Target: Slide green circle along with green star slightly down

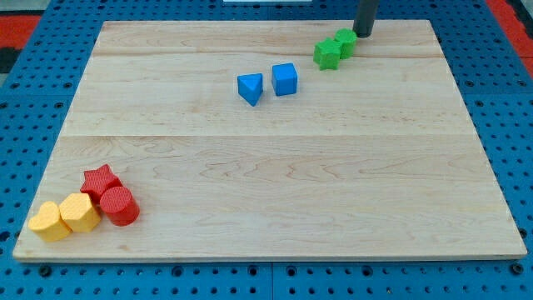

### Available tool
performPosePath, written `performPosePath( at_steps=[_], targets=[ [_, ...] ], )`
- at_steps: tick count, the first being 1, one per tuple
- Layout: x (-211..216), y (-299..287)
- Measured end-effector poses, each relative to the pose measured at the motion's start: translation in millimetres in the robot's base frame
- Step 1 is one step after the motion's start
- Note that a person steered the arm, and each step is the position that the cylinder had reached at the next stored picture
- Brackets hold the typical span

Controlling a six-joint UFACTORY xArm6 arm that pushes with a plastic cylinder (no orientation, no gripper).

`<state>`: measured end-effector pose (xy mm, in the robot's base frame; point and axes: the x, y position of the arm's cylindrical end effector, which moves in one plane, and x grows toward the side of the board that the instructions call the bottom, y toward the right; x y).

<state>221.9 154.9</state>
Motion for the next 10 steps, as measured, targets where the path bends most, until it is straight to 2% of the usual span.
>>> performPosePath(
  at_steps=[6, 10],
  targets=[
    [13, -53],
    [39, -79]
  ],
)
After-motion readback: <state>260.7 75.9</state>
